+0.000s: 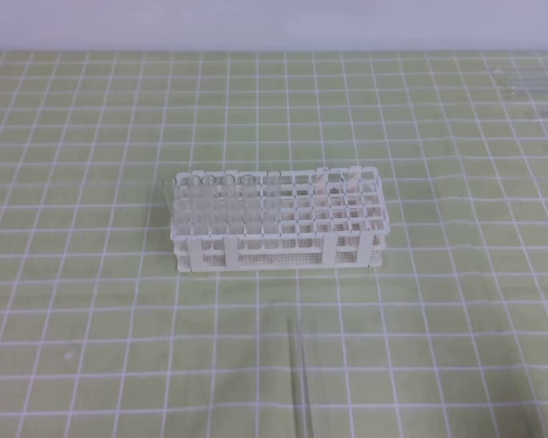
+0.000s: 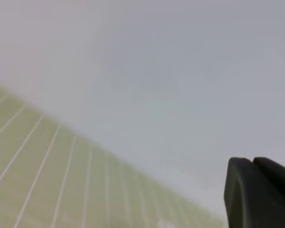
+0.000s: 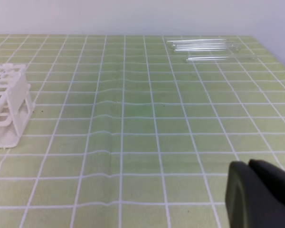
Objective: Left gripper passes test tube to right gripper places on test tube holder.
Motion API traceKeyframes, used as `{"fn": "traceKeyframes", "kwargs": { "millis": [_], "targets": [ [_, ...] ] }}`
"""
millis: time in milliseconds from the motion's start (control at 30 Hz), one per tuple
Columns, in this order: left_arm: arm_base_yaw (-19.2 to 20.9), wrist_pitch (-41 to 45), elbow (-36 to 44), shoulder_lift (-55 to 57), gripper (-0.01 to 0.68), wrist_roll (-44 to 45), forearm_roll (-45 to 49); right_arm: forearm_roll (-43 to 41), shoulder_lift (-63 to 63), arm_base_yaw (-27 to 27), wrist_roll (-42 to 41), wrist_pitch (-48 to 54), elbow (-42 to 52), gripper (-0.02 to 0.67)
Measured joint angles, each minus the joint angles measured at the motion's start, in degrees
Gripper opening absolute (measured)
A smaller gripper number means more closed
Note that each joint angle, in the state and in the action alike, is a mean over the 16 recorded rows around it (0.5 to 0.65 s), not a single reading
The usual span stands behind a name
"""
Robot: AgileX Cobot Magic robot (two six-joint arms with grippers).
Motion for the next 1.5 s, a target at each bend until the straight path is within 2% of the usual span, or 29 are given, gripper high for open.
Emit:
{"fn": "traceKeyframes", "kwargs": {
  "millis": [200, 367, 500, 633, 900, 1033, 1267, 1500],
  "targets": [
    [0.0, -1.9, -1.1, 0.3, 0.000, -0.6, 0.2, 0.0, 0.0, 0.0, 0.0, 0.0, 0.0, -0.002],
    [0.0, 3.4, -5.3, 1.1, 0.000, 0.1, 1.0, 0.0, 0.1, 0.0, 0.0, 0.0, 0.0, -0.002],
    [0.0, 12.9, -11.6, 4.1, 0.000, 4.2, 0.9, 0.0, 0.1, 0.0, 0.0, 0.0, 0.0, -0.002],
    [0.0, 24.4, -20.2, 10.2, 0.000, 12.2, -1.0, 0.0, 0.1, 0.0, 0.0, 0.0, 0.0, -0.002],
    [0.0, 47.8, -37.6, 30.1, 0.000, 33.3, -8.7, 0.0, 0.1, 0.0, 0.0, 0.0, 0.0, -0.002],
    [-0.3, 57.0, -43.9, 40.8, 0.000, 40.9, -12.2, 0.0, 0.1, 0.0, 0.0, 0.0, 0.0, -0.002],
    [-5.1, 65.7, -50.7, 56.0, 0.000, 45.1, -13.9, 0.0, 0.1, 0.0, 0.0, 0.0, 0.0, -0.002],
    [-14.8, 66.1, -54.3, 65.6, 0.000, 39.5, -10.6, 0.0, 0.1, 0.0, 0.0, 0.0, 0.0, -0.002]
  ]
}}
